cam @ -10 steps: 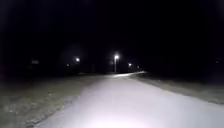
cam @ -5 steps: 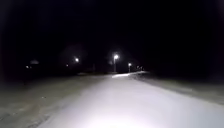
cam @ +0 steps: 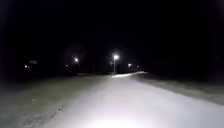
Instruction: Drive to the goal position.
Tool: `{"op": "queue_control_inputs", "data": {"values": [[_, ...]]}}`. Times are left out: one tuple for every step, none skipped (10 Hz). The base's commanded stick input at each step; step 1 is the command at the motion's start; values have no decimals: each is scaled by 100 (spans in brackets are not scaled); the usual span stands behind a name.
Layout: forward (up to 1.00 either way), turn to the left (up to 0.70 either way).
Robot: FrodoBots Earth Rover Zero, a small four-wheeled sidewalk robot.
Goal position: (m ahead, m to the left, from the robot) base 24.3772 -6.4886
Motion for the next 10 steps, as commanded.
{"op": "queue_control_inputs", "data": {"values": [[70,0],[70,0],[70,0],[70,0],[70,0],[70,0],[70,0],[70,0],[70,0],[70,0]]}}
